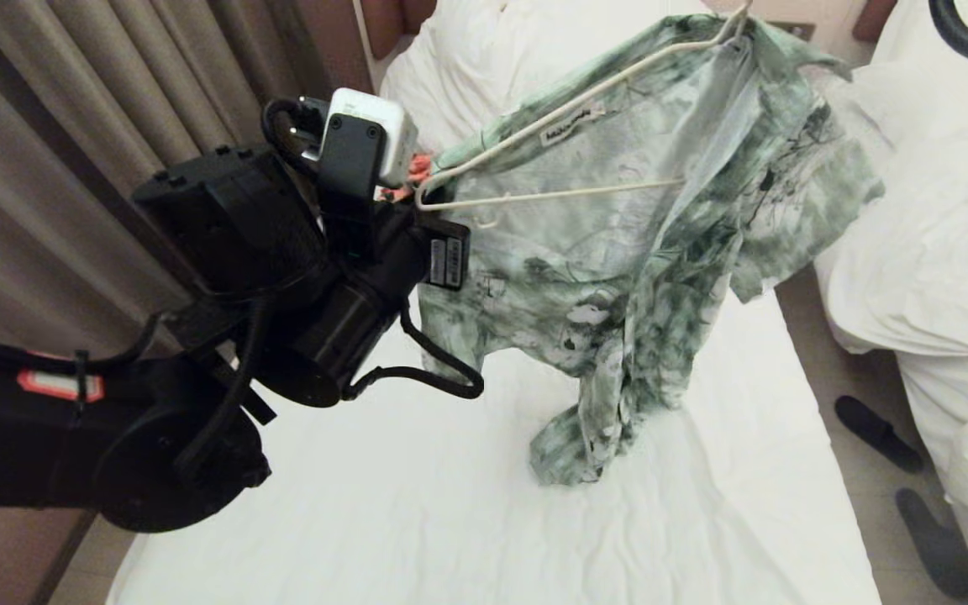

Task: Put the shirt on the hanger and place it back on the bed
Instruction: Take the clothes hanger out of the clothes

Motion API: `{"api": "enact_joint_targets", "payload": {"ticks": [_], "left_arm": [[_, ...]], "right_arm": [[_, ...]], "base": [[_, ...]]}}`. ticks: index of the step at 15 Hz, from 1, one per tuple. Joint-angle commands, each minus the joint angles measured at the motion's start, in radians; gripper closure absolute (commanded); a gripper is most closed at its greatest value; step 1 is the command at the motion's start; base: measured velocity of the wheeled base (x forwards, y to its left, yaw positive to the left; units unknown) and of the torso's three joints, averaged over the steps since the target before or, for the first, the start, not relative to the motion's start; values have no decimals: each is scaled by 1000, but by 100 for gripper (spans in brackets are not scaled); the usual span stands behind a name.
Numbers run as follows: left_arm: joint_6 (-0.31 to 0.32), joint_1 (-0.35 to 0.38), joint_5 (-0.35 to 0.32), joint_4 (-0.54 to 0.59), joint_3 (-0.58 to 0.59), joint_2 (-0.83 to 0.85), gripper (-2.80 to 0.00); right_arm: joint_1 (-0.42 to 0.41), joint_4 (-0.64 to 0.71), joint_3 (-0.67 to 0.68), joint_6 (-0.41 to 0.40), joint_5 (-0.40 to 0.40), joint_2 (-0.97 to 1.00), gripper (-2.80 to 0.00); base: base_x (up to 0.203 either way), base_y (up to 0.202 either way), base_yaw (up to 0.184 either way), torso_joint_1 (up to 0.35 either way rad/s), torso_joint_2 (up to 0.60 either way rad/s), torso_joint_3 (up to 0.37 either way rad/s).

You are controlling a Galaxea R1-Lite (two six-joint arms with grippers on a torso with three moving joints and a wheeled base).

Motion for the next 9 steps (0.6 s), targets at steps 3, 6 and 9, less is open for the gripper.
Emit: {"api": "enact_joint_targets", "payload": {"ticks": [3,6,9], "left_arm": [[-4,-48,17,-46,-13,48,0],[-4,-72,17,-47,-15,60,0],[-6,-81,35,-49,-29,100,0]], "right_arm": [[-10,0,53,180,-1,11,0],[-34,-22,70,315,2,36,0],[-44,-83,74,378,2,81,0]], "base": [[0,0,0,0,0,0],[0,0,0,0,0,0],[0,0,0,0,0,0]]}}
